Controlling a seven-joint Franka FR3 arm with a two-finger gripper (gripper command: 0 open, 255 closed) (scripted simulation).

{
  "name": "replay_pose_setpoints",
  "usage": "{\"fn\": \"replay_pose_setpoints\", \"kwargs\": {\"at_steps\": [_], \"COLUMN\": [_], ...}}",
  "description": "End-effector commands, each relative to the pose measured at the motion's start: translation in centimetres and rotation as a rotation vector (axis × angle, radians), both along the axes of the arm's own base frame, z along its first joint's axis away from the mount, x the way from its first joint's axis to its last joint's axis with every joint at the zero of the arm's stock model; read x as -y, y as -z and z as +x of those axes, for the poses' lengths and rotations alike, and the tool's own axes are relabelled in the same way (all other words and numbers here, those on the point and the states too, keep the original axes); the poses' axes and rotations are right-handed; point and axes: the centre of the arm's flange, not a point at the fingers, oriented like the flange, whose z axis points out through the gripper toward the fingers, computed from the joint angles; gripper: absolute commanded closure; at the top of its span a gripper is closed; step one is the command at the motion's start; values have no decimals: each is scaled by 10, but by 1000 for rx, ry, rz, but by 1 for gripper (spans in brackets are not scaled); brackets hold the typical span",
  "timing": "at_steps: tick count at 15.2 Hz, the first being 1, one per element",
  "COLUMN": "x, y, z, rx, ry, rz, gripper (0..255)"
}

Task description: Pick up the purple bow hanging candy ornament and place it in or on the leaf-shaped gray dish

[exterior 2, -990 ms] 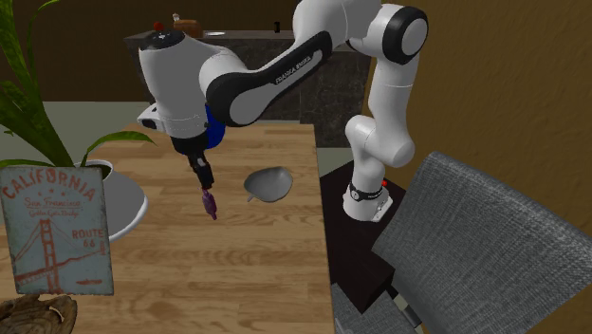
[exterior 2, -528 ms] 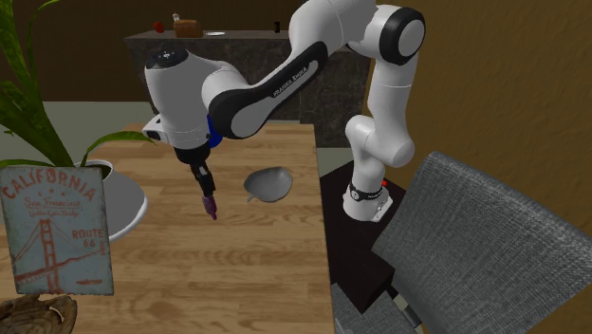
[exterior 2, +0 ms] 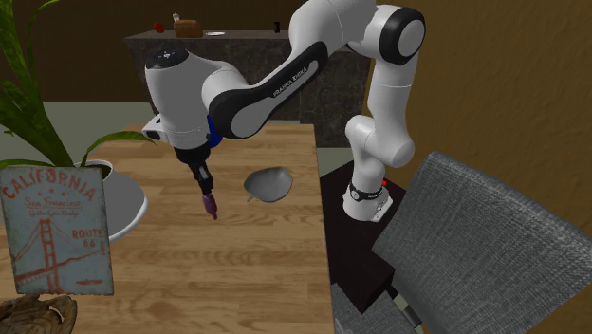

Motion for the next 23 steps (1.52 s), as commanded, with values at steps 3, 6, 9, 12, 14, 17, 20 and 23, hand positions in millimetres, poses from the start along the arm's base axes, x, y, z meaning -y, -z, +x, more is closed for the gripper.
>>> {"fn": "replay_pose_setpoints", "kwargs": {"at_steps": [3, 6, 9, 12, 14, 17, 20, 23], "x": [0, 0, 0, 0, 0, 0, 0, 0], "y": [1, 1, -10, -26, -36, -52, -68, -84], "z": [0, 0, 0, 0, 0, 0, 0, 0], "rx": [-1, -1, -1, -1, -1, -1, -1, -1], "ry": [0, 0, 0, 0, 0, 0, 0, 0], "rz": [0, 0, 0, 0, 0, 0, 0, 0], "gripper": [255, 255, 255, 255, 255, 255, 255, 255]}}
